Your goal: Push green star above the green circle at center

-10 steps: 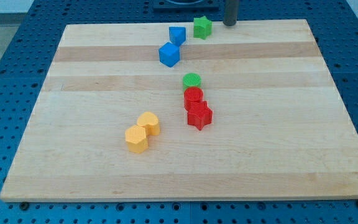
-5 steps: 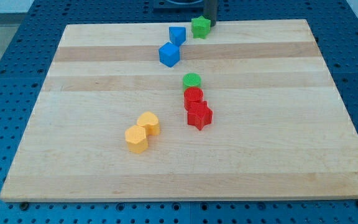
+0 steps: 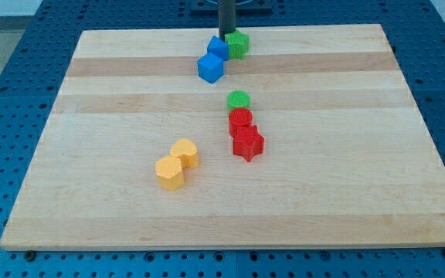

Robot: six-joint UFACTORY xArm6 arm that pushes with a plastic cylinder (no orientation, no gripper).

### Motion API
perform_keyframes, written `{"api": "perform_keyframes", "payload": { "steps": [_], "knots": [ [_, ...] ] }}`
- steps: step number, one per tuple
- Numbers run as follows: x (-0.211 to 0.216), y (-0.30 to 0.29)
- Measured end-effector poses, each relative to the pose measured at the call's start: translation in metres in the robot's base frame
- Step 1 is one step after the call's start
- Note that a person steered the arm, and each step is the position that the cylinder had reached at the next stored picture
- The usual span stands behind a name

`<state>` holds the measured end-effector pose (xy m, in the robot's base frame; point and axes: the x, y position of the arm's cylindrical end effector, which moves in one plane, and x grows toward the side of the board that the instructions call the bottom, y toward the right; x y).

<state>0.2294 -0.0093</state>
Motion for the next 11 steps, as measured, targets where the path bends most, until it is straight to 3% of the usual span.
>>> {"api": "perform_keyframes", "payload": {
  "steps": [3,5,9,11],
  "knots": [
    [0.005,0.049],
    [0.045,0.049],
    [0.069,-0.004],
    [0.087,-0.001]
  ]
}}
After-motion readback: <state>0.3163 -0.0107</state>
